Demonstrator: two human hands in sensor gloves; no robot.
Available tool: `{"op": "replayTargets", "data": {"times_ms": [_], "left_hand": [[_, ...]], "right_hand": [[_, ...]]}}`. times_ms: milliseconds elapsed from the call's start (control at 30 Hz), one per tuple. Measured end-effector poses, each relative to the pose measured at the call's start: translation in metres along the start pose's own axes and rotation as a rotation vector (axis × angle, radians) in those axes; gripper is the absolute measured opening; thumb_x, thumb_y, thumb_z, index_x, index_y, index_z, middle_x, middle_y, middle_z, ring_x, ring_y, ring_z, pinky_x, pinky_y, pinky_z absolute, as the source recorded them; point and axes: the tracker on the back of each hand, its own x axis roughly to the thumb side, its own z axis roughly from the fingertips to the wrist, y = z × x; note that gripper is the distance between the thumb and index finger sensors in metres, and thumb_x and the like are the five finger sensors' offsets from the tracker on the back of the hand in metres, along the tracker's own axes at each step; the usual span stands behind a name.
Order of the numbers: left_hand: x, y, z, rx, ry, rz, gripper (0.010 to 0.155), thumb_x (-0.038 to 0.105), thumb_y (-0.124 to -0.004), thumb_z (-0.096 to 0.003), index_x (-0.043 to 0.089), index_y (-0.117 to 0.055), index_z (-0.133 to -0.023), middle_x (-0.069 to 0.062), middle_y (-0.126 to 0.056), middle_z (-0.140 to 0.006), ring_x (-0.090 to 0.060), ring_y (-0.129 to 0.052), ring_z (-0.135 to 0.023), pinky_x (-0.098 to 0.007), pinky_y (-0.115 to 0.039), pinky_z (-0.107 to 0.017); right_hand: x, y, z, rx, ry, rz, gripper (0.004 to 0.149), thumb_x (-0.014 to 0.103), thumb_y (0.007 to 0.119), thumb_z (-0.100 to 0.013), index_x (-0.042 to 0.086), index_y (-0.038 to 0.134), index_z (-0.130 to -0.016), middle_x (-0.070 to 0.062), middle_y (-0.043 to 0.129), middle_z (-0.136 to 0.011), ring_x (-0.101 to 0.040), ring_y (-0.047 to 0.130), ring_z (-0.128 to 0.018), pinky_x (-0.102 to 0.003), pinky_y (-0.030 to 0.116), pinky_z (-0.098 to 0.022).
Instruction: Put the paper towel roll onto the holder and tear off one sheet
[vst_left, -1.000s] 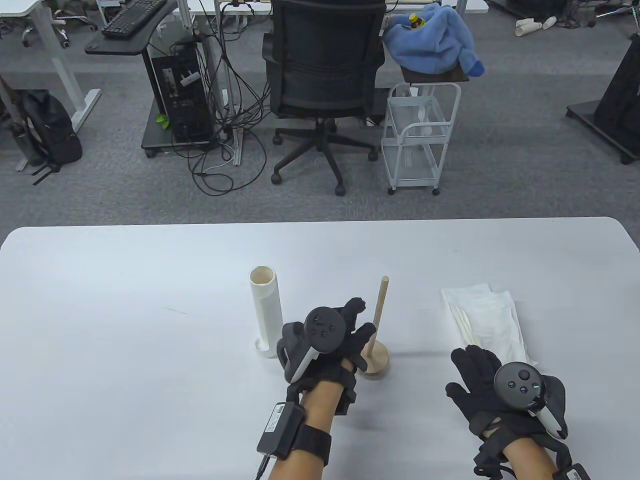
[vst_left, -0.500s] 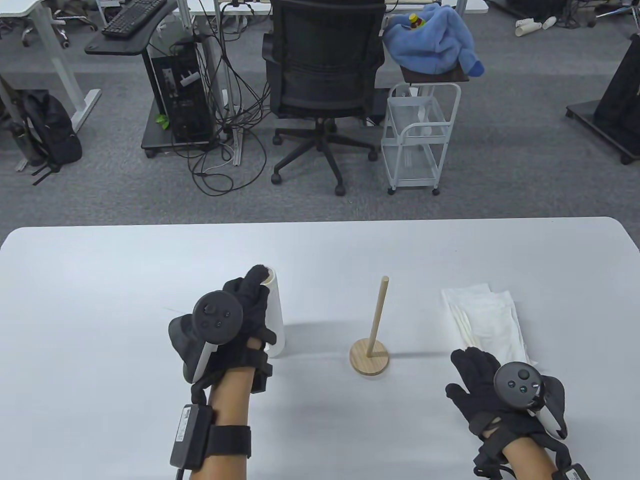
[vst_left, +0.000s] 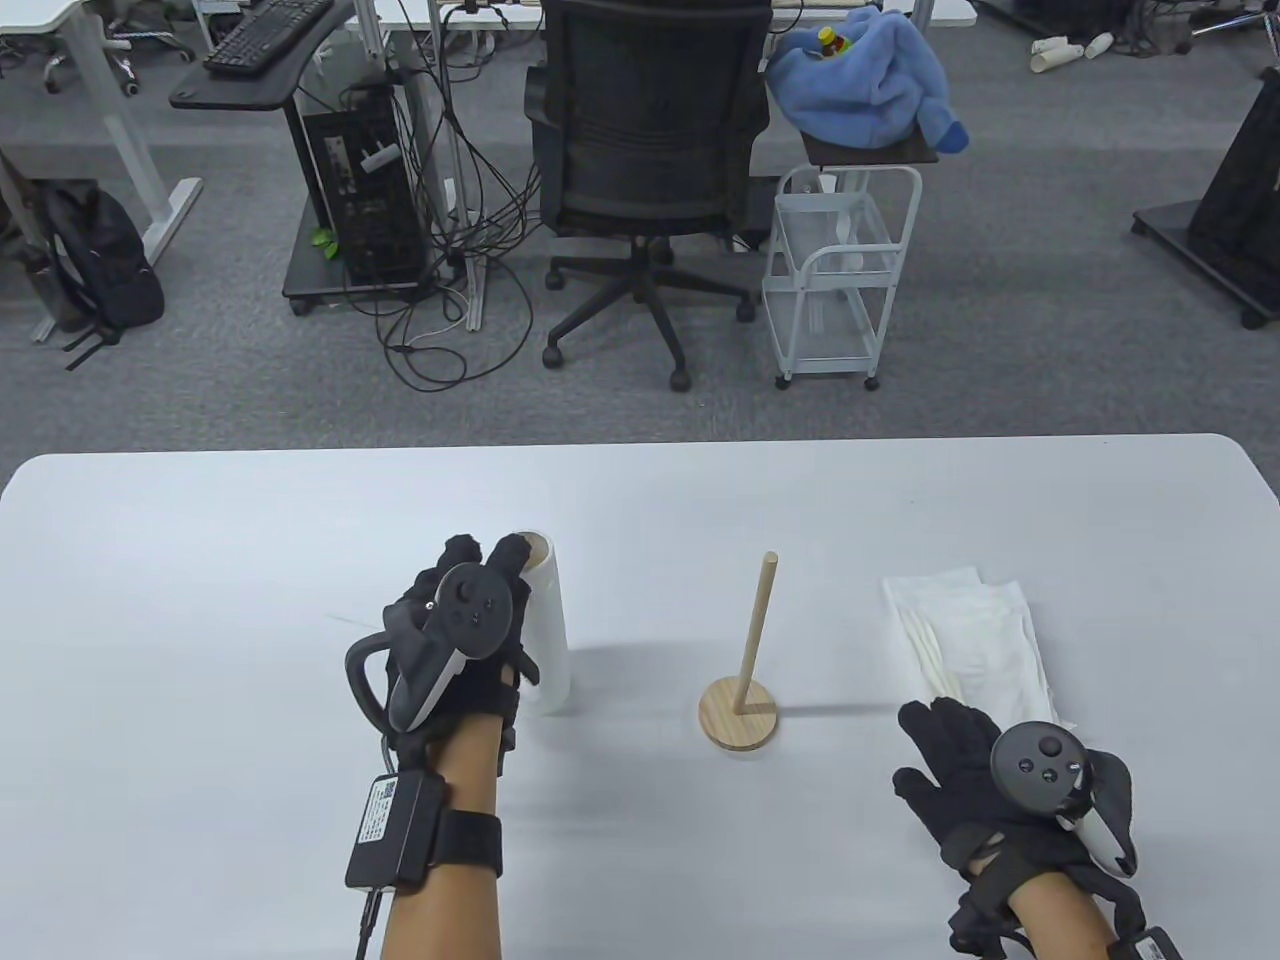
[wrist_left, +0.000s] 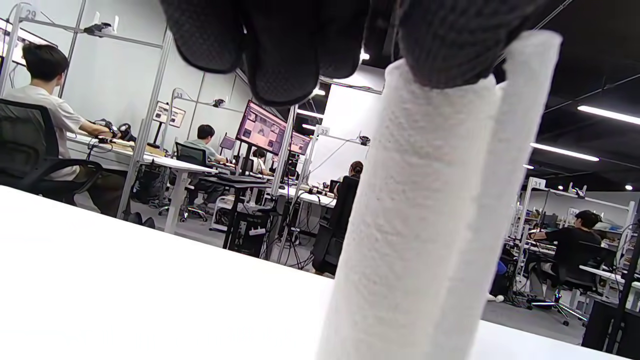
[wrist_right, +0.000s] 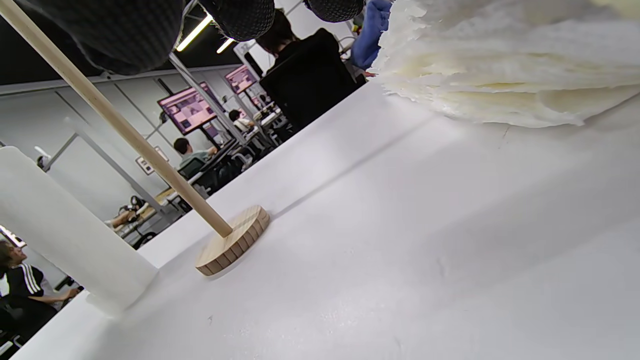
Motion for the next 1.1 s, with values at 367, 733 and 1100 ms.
{"op": "replayTargets", "data": {"times_ms": [367, 733, 1100], "left_hand": [[0.005, 0.017, 0.008, 0.032, -0.038, -0.040, 0.040, 0.044, -0.078, -0.0458, 0.041, -0.080, -0.085, 0.001, -0.073, -0.101, -0.029, -0.088, -0.086, -0.051, -0.069, -0.071], [0.024, 0.115, 0.021, 0.161, -0.096, 0.064, 0.040, 0.045, -0.077, -0.0458, 0.040, -0.081, -0.085, 0.002, -0.079, -0.098, -0.026, -0.095, -0.081, -0.049, -0.072, -0.069], [0.077, 0.194, 0.035, 0.242, -0.183, 0.053, 0.040, 0.045, -0.077, -0.0455, 0.042, -0.082, -0.085, 0.003, -0.080, -0.098, -0.025, -0.096, -0.079, -0.049, -0.072, -0.069]], "right_hand": [[-0.001, 0.000, 0.000, 0.004, 0.004, -0.019, 0.069, 0.054, 0.070, -0.047, 0.035, 0.041, -0.107, -0.013, 0.029, -0.116, -0.043, 0.024, -0.108, -0.063, 0.029, -0.074], [0.002, 0.000, 0.001, 0.011, -0.009, -0.019, 0.070, 0.054, 0.070, -0.047, 0.035, 0.041, -0.107, -0.013, 0.029, -0.116, -0.043, 0.024, -0.108, -0.063, 0.030, -0.074], [0.003, -0.001, 0.003, 0.007, -0.028, -0.040, 0.070, 0.054, 0.070, -0.047, 0.034, 0.041, -0.107, -0.013, 0.029, -0.116, -0.044, 0.025, -0.108, -0.063, 0.030, -0.074]]}}
